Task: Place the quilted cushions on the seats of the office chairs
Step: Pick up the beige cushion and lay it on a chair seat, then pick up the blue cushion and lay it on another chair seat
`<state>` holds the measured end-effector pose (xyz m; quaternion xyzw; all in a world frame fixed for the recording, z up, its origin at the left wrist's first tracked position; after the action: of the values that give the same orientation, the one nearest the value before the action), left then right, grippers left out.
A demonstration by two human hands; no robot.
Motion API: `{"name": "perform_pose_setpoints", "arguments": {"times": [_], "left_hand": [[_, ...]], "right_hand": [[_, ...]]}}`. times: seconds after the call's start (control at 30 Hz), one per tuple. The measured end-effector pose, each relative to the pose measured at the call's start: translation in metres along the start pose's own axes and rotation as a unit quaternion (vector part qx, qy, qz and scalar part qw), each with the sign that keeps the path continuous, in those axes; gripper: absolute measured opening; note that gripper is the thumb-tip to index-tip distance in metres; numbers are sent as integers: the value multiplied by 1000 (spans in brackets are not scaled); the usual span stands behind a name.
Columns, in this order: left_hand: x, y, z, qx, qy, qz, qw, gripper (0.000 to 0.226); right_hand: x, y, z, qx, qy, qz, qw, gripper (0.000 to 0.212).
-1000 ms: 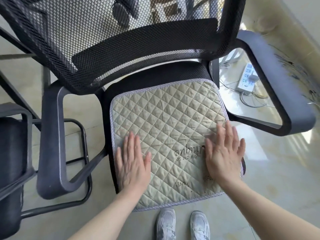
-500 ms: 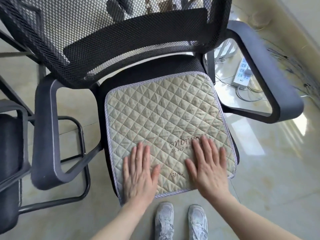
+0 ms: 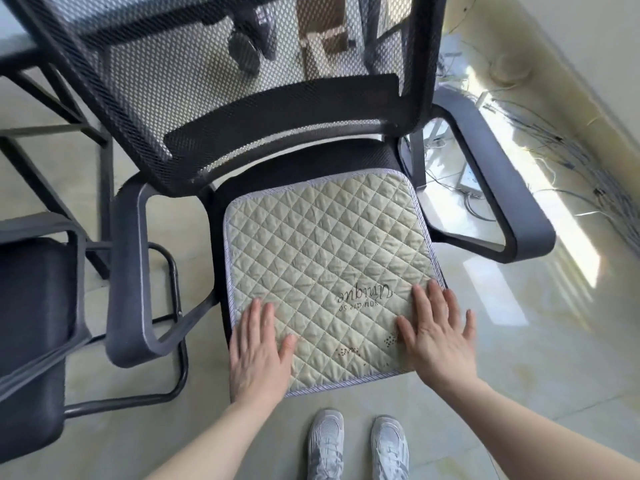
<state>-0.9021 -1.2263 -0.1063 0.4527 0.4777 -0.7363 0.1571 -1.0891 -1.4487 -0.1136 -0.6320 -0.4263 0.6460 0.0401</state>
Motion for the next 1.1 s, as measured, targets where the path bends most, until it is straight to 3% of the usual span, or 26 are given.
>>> {"name": "perform_pose_setpoints", "arguments": {"times": [0.2,0.57,0.73,1.1], "left_hand": [[-45,-27,21,-33,-141,1,989,70],[-144,-102,26,-52,-209,29,976,73],[-202,-130,21,-69,-239,88,965,68],[-296,-199,-25,-74,-326,214,918,67]], "right_hand": [[-46,-28,-11,3,20,-6,1000,66],[-156,-86,-57,-51,72,47,995,64],[-212,-104,-92,-109,84,99,986,61],[-275,-164,-201,-225,136,125,957,60]]}}
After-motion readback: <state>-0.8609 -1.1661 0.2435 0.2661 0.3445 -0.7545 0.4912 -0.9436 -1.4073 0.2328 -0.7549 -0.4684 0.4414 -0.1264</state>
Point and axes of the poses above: each hand's wrist, its own y-axis towards the middle knuckle, its own x-axis out of the palm, z = x × y, the point moved 2 cm from there along y, towards the middle knuckle, and after that the axes turned 12 degrees about -z, right-handed, at the moved point
